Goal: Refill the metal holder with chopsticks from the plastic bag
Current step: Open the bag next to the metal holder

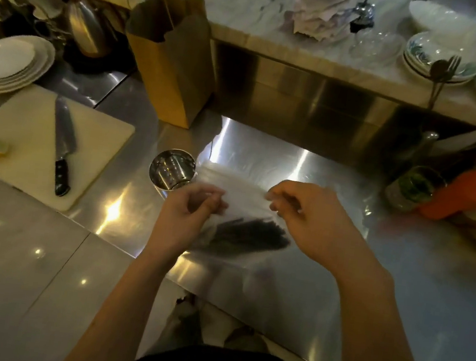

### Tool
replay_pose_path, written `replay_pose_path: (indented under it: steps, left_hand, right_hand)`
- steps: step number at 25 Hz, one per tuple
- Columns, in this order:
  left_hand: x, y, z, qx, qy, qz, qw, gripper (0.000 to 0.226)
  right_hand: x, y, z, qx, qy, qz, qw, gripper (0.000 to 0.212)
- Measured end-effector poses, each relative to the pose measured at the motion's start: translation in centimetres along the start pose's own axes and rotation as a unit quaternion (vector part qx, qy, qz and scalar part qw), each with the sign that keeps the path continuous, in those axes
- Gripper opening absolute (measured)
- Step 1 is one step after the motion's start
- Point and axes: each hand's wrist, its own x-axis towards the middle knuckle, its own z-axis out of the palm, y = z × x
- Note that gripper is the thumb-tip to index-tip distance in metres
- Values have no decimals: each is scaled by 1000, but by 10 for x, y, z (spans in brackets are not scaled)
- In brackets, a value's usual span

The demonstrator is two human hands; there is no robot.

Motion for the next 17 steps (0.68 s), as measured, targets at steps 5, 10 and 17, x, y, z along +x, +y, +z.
replay_pose_path:
  steps: [5,10,17]
  left_hand:
    - [40,17,0,13,-48,53,997,18]
    - [73,25,4,40,-18,70,997,44]
    - [82,36,5,-52,-55,36,996,42]
  right_hand:
    - [15,-5,-16,29,20,57,998,19]
    - [29,-24,-17,62,60,93,992,17]
    - [37,-32,9,89,120,128,980,20]
